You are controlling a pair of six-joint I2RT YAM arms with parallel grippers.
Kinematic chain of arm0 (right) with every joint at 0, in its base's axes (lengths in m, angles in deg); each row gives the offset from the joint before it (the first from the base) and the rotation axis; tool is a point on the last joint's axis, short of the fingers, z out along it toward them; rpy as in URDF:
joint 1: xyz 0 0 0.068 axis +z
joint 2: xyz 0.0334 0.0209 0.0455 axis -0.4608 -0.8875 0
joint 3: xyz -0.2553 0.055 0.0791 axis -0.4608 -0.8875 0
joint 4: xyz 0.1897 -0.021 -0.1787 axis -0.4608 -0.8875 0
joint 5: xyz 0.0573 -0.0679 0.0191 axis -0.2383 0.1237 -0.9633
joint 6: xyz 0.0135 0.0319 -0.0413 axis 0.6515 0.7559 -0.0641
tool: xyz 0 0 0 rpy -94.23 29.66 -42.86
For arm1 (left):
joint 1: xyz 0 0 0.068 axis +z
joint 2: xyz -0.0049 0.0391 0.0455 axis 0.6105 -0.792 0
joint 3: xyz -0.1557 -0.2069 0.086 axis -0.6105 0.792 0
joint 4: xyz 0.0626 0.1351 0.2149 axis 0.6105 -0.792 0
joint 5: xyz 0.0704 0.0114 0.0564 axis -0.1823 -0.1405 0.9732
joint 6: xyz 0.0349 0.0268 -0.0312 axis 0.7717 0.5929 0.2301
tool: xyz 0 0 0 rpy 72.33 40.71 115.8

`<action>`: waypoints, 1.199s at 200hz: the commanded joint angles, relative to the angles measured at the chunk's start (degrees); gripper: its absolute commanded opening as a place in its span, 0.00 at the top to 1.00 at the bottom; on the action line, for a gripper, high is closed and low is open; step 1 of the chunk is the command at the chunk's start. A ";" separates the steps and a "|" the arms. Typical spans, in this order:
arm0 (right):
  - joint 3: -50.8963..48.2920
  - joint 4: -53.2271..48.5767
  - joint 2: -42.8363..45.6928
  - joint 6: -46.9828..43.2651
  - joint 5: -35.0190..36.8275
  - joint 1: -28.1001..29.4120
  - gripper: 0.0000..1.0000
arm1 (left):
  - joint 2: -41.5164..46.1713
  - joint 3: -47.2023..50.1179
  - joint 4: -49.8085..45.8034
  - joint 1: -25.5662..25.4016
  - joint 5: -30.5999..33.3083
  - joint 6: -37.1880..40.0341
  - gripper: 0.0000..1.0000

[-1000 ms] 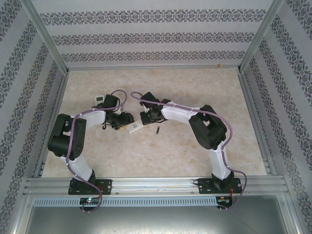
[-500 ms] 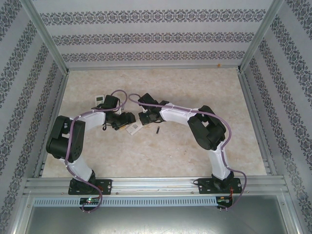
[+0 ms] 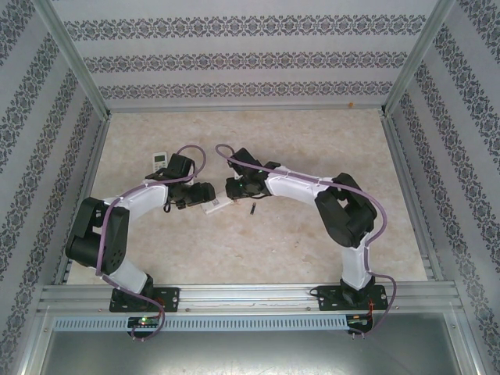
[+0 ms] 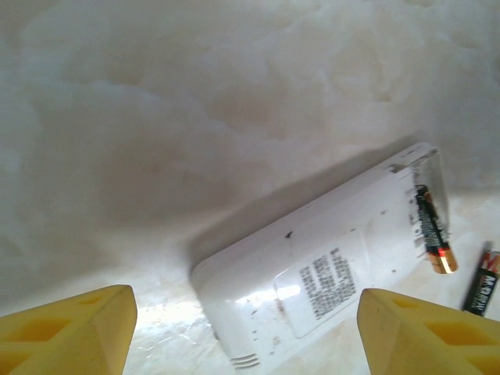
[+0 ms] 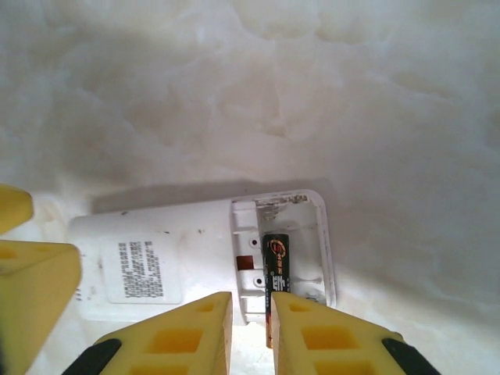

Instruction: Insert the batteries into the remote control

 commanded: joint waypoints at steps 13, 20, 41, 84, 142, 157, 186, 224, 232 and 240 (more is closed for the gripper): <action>-0.59 -1.32 1.19 1.14 0.02 -0.80 0.76 | 0.21 -0.26 -4.21 -1.52 1.33 1.43 0.25; -0.39 -1.31 0.72 1.14 -0.61 -0.79 0.76 | 0.02 -0.37 -4.32 -1.90 0.25 1.16 0.26; 0.53 -2.20 -0.80 0.81 -0.88 -0.74 0.75 | -0.26 -0.02 -3.28 -2.28 -2.75 -0.89 0.26; 2.31 -2.98 -4.17 -0.03 -2.98 -0.63 0.75 | -2.53 -0.02 -1.35 -2.25 -2.80 -2.17 0.26; 2.78 -3.36 -6.27 -0.14 -3.49 -0.44 0.82 | -5.21 -0.21 -0.67 -2.23 -2.25 -1.70 0.30; 2.76 -3.69 -5.72 -0.07 -3.17 -0.42 0.84 | -6.42 -0.29 -0.64 -2.23 -1.38 -1.19 0.32; 2.49 -3.68 -3.99 0.00 -2.84 -0.41 0.85 | -9.75 -1.48 -1.00 -2.25 0.84 0.28 0.36; 2.35 -3.52 -3.58 -0.84 -2.29 -0.99 0.86 | -11.52 -2.04 0.06 -2.24 1.33 0.46 0.40; 2.49 -3.36 -4.01 -1.01 -2.44 -1.21 0.86 | -11.56 -2.13 0.06 -2.29 1.49 0.53 0.40; 2.56 -3.16 -4.58 -1.13 -2.63 -1.29 0.86 | -11.61 -2.15 0.01 -2.24 1.72 0.62 0.41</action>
